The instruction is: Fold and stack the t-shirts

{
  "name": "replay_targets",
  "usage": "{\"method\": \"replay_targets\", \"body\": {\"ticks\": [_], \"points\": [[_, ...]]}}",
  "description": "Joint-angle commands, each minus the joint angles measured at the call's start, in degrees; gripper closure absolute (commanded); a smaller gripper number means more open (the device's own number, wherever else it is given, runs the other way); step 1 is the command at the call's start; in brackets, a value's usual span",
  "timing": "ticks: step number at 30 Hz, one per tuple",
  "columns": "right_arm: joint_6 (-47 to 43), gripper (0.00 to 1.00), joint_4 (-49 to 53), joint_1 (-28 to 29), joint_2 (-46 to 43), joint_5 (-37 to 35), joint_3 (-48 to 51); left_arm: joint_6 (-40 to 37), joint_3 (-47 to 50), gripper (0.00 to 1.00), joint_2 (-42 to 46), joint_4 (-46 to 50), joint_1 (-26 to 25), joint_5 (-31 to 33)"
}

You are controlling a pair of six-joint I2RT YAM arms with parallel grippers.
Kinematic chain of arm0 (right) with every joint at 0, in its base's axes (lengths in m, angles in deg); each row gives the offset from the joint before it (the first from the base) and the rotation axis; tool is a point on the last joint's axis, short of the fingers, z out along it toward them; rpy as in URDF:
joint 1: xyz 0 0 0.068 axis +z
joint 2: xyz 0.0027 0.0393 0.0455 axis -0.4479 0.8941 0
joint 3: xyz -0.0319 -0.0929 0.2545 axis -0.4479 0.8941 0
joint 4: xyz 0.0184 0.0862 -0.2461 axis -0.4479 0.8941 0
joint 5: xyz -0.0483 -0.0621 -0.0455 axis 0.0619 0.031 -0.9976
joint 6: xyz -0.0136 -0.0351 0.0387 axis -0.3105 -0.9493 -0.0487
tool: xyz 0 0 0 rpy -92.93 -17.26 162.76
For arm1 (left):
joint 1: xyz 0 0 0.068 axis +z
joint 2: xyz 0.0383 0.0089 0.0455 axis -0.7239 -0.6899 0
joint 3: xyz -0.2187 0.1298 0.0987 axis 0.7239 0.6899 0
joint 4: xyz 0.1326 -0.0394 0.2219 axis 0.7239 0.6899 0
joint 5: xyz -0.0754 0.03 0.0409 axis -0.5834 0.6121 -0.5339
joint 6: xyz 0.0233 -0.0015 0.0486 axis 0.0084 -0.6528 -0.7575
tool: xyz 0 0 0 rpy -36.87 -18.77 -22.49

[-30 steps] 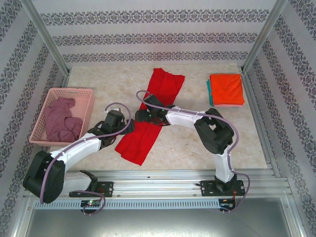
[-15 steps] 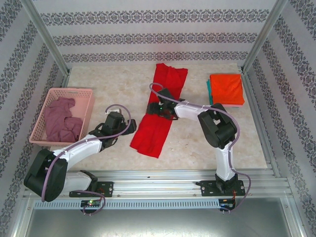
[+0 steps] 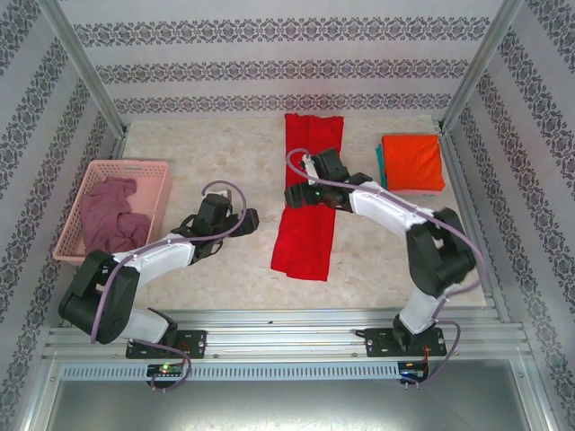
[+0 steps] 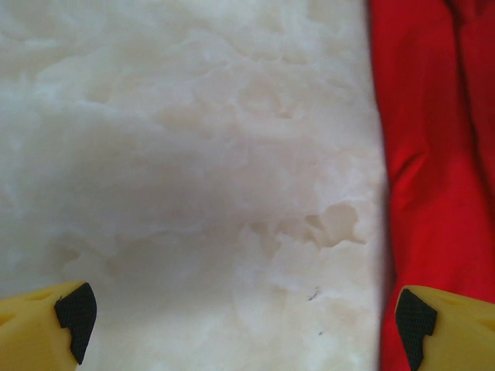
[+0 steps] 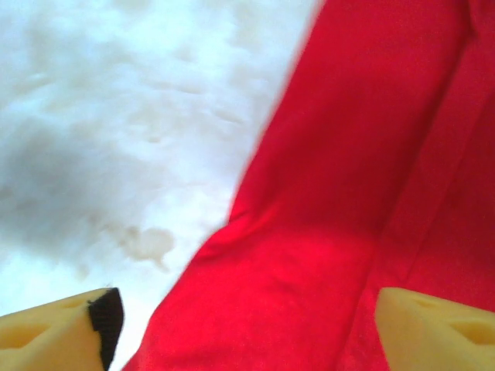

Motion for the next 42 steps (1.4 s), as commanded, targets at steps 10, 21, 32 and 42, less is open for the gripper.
{"method": "replay_targets", "body": {"ticks": [10,21,32,42], "points": [[-40.4,0.07,11.0,14.7,-23.0,-5.4,21.9,-18.5,-4.0,0.0,-3.8,-9.3,1.4,-9.6],[-38.2,0.23,7.8,24.3,-16.6,-8.5,24.9,-25.2,9.2,0.0,12.2,-10.2,1.4,-8.2],[-39.9,0.34,5.0,22.9,-6.7,-7.3,20.9,-24.2,14.0,0.0,23.5,-3.6,1.4,-1.2],[-41.8,0.37,7.3,20.2,-2.6,-6.6,18.4,-23.9,13.9,0.0,23.0,-3.1,1.4,-1.1]]}}
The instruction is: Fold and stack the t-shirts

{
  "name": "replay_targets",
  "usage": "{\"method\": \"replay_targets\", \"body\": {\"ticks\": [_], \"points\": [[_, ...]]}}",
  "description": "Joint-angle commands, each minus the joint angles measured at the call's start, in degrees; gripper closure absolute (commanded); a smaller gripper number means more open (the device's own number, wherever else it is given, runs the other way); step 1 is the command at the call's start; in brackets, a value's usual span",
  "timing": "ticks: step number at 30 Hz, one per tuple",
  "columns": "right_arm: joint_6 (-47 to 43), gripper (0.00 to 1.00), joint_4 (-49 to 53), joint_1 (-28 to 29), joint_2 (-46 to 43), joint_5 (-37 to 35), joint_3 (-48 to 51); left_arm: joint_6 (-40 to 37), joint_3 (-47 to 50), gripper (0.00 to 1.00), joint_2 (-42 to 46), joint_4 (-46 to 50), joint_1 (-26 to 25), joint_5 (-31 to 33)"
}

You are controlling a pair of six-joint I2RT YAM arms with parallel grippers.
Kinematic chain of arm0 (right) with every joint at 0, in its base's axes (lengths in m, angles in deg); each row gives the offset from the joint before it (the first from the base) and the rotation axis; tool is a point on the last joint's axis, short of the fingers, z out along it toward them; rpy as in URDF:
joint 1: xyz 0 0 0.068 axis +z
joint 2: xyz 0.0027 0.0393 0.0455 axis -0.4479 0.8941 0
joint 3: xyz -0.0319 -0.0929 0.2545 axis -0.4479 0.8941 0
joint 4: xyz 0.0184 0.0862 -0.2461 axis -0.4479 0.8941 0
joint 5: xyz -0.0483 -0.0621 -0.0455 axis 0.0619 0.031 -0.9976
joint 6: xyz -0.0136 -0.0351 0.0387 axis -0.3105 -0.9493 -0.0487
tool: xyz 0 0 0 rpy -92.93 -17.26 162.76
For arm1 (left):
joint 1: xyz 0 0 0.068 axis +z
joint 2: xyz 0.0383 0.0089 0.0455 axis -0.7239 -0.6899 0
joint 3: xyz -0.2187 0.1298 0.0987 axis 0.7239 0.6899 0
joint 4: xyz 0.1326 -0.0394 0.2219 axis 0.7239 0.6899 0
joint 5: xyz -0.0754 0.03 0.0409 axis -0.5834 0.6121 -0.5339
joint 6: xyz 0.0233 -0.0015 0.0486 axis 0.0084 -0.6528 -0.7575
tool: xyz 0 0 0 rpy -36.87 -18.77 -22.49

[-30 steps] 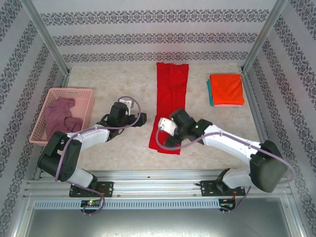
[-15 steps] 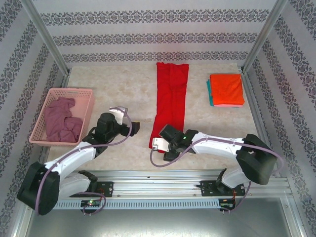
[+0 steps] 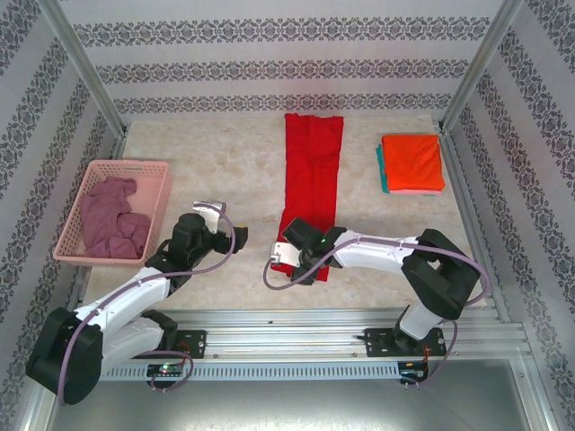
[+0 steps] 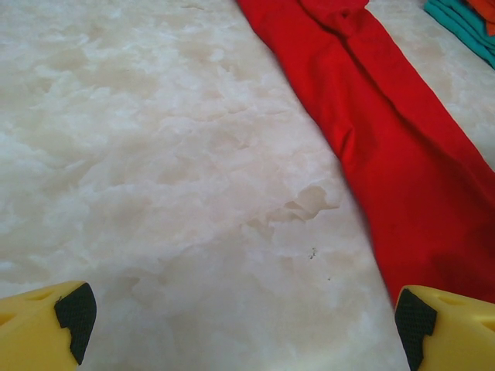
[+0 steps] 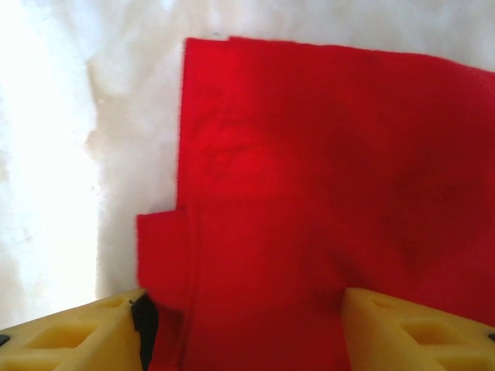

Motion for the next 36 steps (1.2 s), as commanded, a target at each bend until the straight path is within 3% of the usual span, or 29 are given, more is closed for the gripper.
{"method": "replay_targets", "body": {"ticks": [1,10,15,21,26,36], "points": [[-2.7,0.37,2.7,-0.5,2.0,0.4,-1.4,0.0,0.5,0.0,1.1,1.2,0.6,1.2],[-3.6,0.37,5.8,-1.0,4.2,3.6,-3.3,-0.3,-1.1,0.0,-0.5,1.8,0.5,1.5],[-4.7,0.42,8.2,-1.6,7.3,2.7,-4.4,-0.4,-1.4,0.0,-0.8,1.6,0.5,2.4],[-5.0,0.68,8.8,-1.9,10.0,2.3,-5.8,0.0,-1.0,0.0,-1.1,1.0,0.6,2.8],[-4.6,0.99,9.3,-2.1,7.7,2.4,-5.0,-0.4,-0.8,0.0,-2.7,-0.7,0.6,2.4],[-2.7,1.0,17.0,-2.1,-1.3,8.5,-4.6,-2.0,0.4,0.0,-3.0,-5.4,0.6,2.3]]}}
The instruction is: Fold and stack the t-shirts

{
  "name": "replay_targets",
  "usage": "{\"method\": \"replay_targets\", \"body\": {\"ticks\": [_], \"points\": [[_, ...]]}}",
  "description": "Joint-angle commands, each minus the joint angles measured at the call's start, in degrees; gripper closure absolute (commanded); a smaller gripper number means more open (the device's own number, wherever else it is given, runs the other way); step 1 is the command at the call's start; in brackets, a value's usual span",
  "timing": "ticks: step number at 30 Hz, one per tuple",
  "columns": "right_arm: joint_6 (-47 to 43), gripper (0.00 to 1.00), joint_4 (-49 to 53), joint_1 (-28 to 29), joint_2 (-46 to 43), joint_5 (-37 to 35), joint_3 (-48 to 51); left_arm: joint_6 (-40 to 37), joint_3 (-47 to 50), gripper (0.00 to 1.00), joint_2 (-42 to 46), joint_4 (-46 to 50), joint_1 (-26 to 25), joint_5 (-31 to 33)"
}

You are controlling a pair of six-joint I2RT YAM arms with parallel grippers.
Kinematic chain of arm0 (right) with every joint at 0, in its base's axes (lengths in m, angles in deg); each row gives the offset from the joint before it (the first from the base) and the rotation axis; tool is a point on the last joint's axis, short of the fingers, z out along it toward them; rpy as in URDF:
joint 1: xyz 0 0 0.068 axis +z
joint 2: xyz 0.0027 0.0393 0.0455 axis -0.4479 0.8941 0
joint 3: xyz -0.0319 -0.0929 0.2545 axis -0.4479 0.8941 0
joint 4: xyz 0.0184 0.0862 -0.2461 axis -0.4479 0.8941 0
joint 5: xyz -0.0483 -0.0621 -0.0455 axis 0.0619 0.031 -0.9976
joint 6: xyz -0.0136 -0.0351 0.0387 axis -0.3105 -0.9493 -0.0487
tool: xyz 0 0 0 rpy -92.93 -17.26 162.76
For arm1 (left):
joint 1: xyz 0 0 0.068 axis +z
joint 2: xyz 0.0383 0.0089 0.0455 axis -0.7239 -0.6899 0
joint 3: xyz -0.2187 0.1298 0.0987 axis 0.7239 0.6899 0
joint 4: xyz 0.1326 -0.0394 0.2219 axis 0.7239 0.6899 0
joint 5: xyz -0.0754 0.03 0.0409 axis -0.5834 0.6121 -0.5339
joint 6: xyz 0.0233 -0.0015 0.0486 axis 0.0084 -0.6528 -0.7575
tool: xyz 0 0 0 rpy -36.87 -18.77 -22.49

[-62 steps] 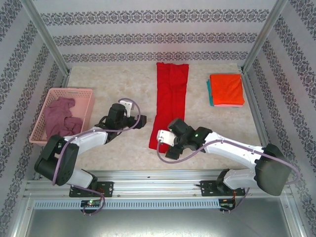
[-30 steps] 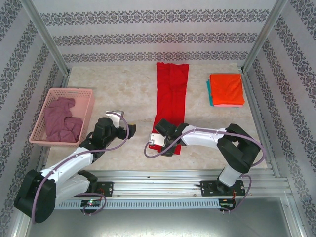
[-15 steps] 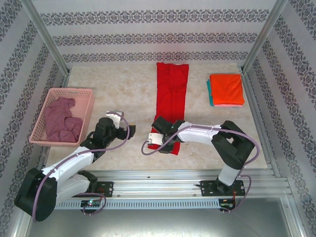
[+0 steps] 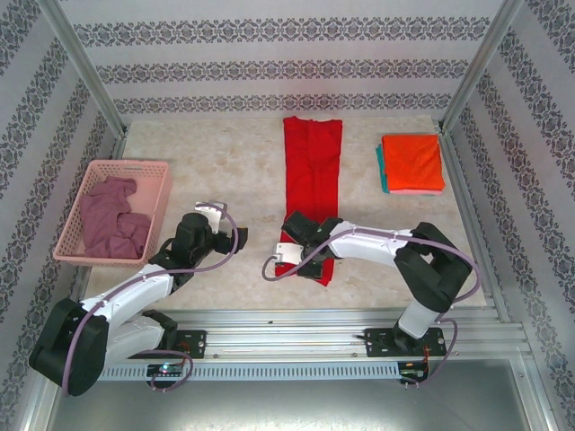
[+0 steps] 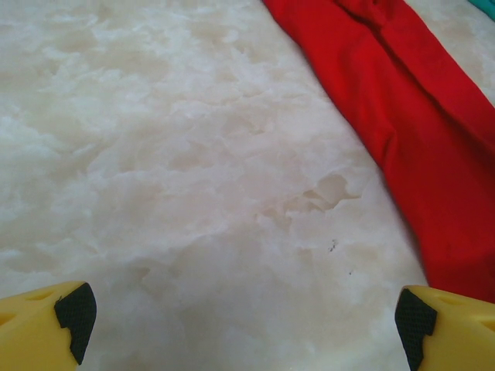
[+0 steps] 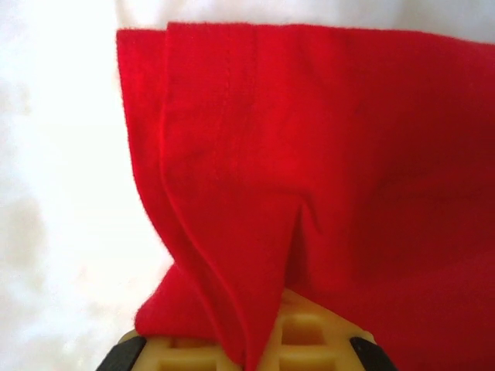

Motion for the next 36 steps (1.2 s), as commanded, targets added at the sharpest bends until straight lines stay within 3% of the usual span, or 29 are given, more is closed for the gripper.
{"method": "replay_targets", "body": {"ticks": [1,7,17,23,25,29,36], "points": [[1.0,1.0,6.7,-0.3,-4.2,4.4,-0.1,-1.7,0.4,0.0,0.3,-4.3,0.5,0.6],[-1.1,1.0,11.7,-1.3,-7.9,7.5,-3.8,-1.6,1.1,0.0,0.3,-6.0,0.5,2.0],[-9.1,1.0,12.5,-7.5,-5.2,-3.1,-11.3,-4.3,-0.6,0.0,-0.4,-7.9,0.6,-0.9],[-13.1,1.0,10.2,-11.6,-1.1,-3.2,-15.9,-7.9,-3.9,0.0,-1.5,-4.6,0.6,-4.1],[-13.9,1.0,9.5,-12.9,0.4,-4.1,-17.5,-9.3,-1.9,0.0,-1.0,-8.0,0.6,-6.9],[-15.2,1.0,7.5,-15.2,3.2,-3.8,-20.6,-12.9,5.5,0.0,-1.3,-23.8,0.6,-13.2],[-17.9,1.0,6.3,-18.4,7.9,-2.9,-26.2,-17.5,-0.1,0.0,-1.5,-13.7,0.6,-19.7]]}}
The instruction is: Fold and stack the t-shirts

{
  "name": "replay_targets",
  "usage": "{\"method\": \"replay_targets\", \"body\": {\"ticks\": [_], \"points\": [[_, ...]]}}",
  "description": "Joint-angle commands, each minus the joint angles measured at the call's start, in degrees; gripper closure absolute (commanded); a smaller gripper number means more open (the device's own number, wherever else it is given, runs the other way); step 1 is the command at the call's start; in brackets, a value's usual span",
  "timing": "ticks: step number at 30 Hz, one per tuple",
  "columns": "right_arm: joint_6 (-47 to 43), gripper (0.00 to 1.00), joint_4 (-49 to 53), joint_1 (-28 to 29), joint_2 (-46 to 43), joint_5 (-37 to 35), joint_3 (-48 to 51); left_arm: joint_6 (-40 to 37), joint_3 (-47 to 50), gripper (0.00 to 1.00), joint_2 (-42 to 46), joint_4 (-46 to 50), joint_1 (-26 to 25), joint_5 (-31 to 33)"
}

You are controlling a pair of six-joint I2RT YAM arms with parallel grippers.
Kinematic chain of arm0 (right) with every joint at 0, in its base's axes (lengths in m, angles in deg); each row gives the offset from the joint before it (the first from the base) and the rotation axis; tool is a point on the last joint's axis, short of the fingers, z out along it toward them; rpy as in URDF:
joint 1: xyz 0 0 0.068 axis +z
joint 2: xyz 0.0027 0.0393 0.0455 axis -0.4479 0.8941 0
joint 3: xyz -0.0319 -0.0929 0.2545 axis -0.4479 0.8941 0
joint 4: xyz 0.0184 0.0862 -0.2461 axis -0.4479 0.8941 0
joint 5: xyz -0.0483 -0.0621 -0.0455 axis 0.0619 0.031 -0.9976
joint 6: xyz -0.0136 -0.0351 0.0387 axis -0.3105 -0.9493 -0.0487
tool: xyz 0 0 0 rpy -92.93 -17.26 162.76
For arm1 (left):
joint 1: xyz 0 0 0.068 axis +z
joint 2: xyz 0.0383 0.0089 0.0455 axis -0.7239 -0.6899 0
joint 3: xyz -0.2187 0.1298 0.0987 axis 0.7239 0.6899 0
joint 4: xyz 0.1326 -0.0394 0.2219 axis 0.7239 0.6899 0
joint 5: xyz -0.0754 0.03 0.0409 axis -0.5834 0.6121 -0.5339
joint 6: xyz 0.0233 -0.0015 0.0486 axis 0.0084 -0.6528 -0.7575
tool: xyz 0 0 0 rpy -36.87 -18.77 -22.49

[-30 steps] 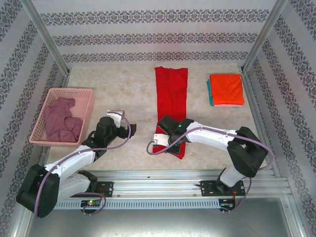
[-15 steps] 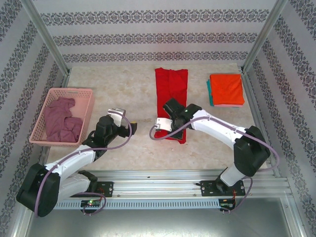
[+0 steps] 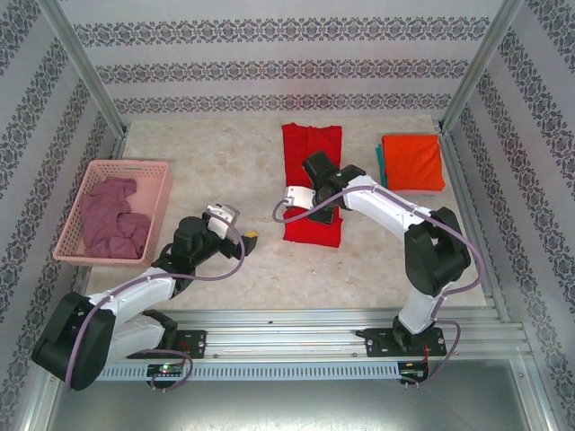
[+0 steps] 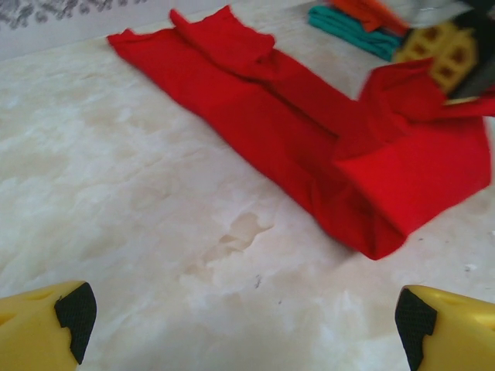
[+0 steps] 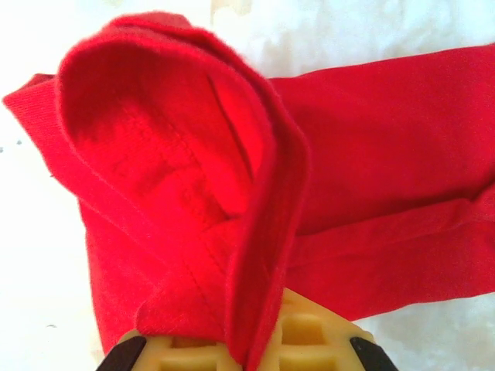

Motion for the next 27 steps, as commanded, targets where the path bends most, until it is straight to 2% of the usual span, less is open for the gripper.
{"method": "replay_targets", "body": {"ticks": [1,5,13,19,27], "points": [[-2.7,1.0,-1.2,-1.3,2.2,0.5,-3.5,-5.9,-4.4,0.0,0.9,3.1,0.6,-6.1],[-3.7,1.0,-2.1,-2.5,4.2,1.4,-5.7,-10.8,-6.3,0.0,1.7,8.7,0.5,-6.0],[-5.2,1.0,-2.1,-4.0,9.4,1.1,-11.4,-10.4,-5.4,0.0,0.2,6.5,0.5,-5.4],[-5.7,1.0,-2.6,-5.1,13.1,-2.0,-14.8,-10.8,-5.6,0.0,-0.3,6.2,0.5,-4.7],[-5.4,1.0,-3.9,-5.7,16.2,-3.2,-16.3,-11.7,-6.5,0.0,-1.4,7.1,0.6,-4.9]]}}
